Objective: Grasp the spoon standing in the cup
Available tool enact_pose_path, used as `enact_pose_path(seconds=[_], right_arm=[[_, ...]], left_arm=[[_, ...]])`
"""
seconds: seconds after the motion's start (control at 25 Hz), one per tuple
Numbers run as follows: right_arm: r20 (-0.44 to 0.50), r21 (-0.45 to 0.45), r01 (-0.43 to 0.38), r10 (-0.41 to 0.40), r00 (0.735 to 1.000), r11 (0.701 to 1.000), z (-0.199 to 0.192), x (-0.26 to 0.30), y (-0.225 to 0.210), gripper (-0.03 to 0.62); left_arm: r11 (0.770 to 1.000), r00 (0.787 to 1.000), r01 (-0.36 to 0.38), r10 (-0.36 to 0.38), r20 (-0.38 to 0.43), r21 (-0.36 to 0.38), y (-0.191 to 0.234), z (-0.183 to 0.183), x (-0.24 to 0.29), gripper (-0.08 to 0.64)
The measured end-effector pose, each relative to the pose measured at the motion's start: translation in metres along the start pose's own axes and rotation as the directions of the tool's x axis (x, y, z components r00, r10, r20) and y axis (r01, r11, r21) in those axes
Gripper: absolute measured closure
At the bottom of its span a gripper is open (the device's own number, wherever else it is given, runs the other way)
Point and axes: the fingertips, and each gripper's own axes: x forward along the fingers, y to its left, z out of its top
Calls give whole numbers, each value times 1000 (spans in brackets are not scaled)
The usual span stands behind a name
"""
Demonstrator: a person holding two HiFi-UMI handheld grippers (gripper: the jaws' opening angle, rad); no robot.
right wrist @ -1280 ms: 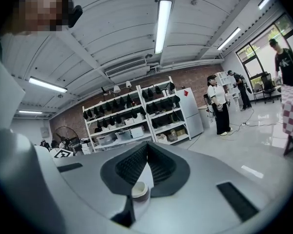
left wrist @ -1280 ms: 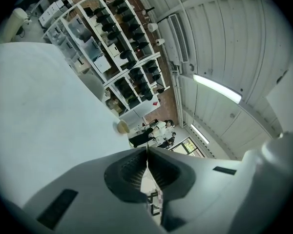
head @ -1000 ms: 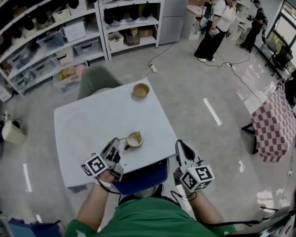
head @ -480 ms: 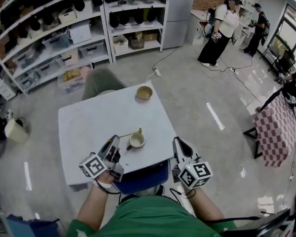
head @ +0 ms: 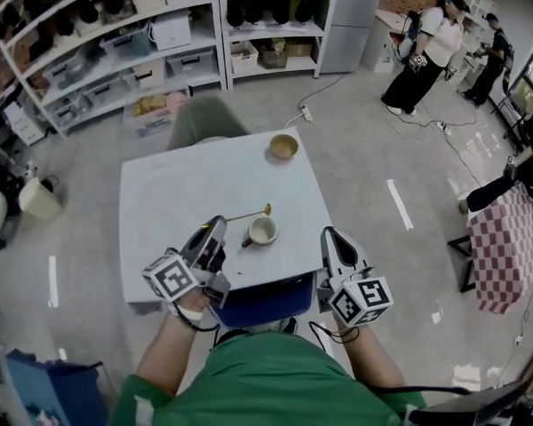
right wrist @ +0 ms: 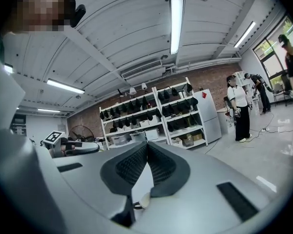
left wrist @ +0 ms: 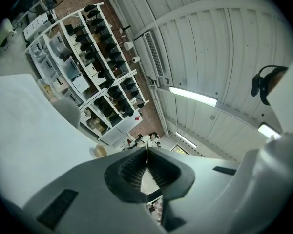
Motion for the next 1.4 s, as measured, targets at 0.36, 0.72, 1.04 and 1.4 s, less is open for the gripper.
enact_pose_path(seconds=[0.36, 0.72, 1.04, 1.4], right_arm=[[1, -2, -43, 43, 999, 999, 0, 14, 17, 569], [7, -4, -50, 50, 999, 999, 1, 14, 18, 569], [4, 2, -44, 44, 999, 999, -8, 16, 14, 569], [11, 0, -45, 45, 999, 999, -4, 14, 14, 569]], left_arm=[[999, 1000, 3, -4, 21, 53, -3, 22, -14, 537], [996, 999, 10, -14, 45, 94, -14, 34, -19, 537], [995, 998, 5, -11, 66, 101, -6, 35, -21, 537], [995, 997, 8, -15, 73, 98, -12, 40, -21, 537]])
